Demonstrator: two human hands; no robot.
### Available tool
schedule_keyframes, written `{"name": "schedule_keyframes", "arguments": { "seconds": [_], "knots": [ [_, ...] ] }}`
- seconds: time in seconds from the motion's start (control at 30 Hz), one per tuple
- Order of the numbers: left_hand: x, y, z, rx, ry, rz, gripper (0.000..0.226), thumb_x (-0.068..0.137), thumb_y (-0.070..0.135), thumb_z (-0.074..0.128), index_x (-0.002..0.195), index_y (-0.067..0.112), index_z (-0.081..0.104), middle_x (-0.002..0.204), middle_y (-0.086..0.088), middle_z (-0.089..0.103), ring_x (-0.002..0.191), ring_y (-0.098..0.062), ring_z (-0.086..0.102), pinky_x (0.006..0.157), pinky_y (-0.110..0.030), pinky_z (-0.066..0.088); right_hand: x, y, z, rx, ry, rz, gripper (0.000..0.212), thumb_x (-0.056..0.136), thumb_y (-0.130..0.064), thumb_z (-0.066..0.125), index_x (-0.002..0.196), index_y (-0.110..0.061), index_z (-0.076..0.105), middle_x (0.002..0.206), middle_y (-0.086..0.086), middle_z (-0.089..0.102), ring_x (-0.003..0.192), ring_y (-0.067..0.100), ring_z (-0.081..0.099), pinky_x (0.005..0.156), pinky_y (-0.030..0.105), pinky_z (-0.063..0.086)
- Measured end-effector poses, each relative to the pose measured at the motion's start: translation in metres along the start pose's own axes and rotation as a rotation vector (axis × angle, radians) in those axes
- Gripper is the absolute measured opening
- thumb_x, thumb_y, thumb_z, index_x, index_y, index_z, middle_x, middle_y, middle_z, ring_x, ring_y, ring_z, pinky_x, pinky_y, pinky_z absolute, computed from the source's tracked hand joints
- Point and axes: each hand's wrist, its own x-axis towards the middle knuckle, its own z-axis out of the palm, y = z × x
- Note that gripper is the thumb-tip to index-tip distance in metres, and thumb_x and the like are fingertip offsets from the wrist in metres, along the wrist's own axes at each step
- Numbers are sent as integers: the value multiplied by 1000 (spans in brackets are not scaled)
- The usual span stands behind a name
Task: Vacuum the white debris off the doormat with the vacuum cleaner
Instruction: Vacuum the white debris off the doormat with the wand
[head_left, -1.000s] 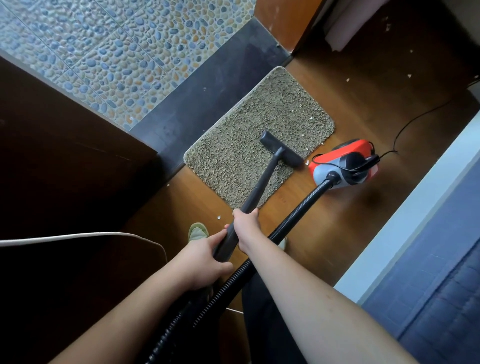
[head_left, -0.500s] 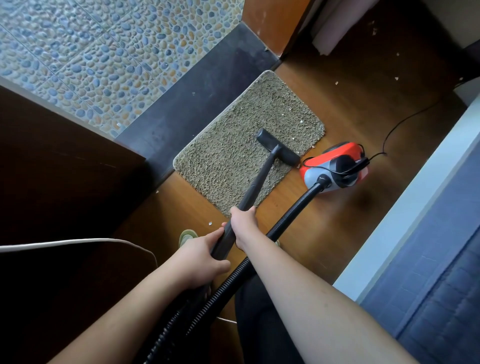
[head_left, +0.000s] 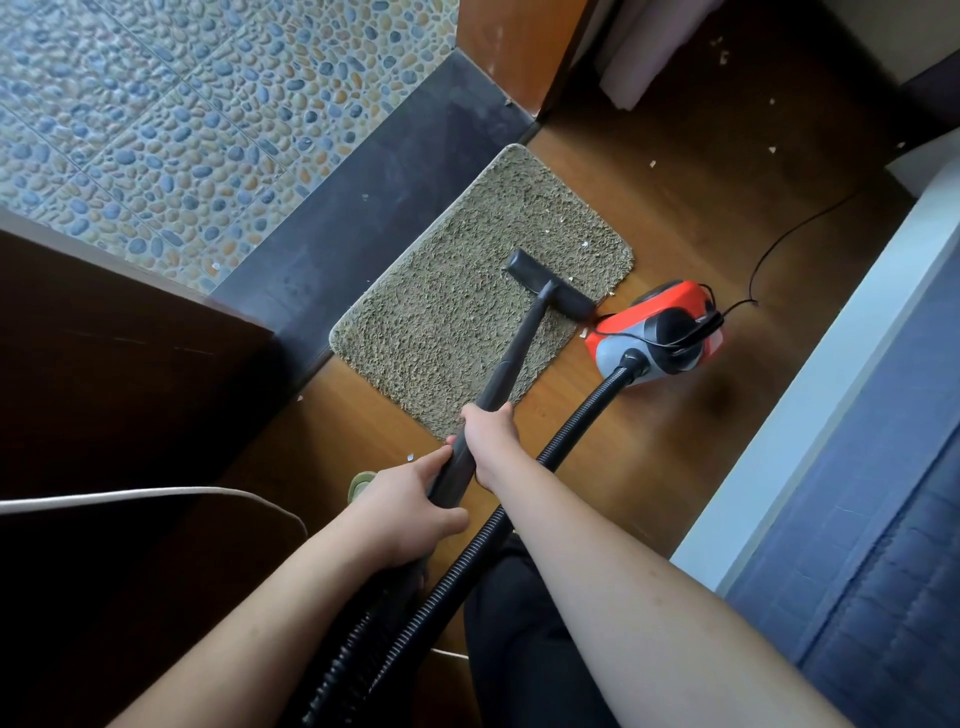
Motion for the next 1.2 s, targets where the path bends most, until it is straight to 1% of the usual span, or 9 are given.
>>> {"name": "schedule_keyframes", "arguments": {
  "seconds": [0.27,0.4,0.6,0.67,0.8,0.87,0.97,1.1,1.2],
  "knots": [
    [-12,-24,-5,29,-24,-8,82,76,34,68,149,44,33,104,4,66,73,-2,65,68,-14,51,-10,14,16,-32,-62,29,64,98,-22,45,153,-27,14,97,2,58,61,14,64,62,29,53],
    [-26,-47,-14,-3,-53,-44,83,72,36,69,147,49,34,111,5,66,71,1,65,67,-13,50,-19,30,34,-15,-82,57,64,96,-21,45,151,-26,14,113,8,64,58,14,65,53,24,50],
    [-38,-57,-16,-25,-69,-63,84,75,32,70,147,50,32,107,5,65,65,4,65,61,-10,48,-22,45,52,-86,-79,48,77,90,-27,46,153,-35,1,125,11,58,102,30,67,88,48,57],
    [-38,-55,-13,-42,-80,-69,85,72,36,70,147,50,32,110,4,66,68,1,66,64,-12,50,-20,45,49,-79,-79,43,76,92,-26,46,153,-34,2,123,11,60,99,29,69,85,46,59],
    [-26,-44,-4,-66,-69,-69,92,58,46,61,146,51,33,110,3,68,73,-5,68,73,-24,57,-8,35,32,-37,-76,2,71,96,-21,44,155,-30,5,104,3,59,64,17,67,69,36,60],
    [-16,-36,1,-68,-54,-59,85,68,38,66,147,48,34,100,4,69,64,-2,67,68,-20,56,0,26,24,-51,-62,-7,69,98,-21,44,156,-29,7,92,-1,55,65,18,66,75,40,61],
    [0,-23,5,-77,-28,-41,80,75,28,68,147,45,36,106,2,70,58,-1,64,59,-10,50,9,11,12,-68,-47,-19,69,100,-22,46,156,-28,7,104,4,60,63,15,65,65,33,57],
    [16,-6,5,-57,-10,-38,86,64,39,66,146,45,39,102,4,69,73,-8,65,74,-20,54,21,-4,0,-80,-29,-33,70,99,-22,46,157,-26,7,104,5,62,62,14,63,62,30,53],
    [25,5,4,-55,1,-27,80,74,30,69,147,43,39,90,11,65,66,1,63,60,-8,47,32,-14,-7,-76,-27,-34,71,100,-22,46,157,-27,5,102,5,62,65,16,63,63,31,54]
  ]
}}
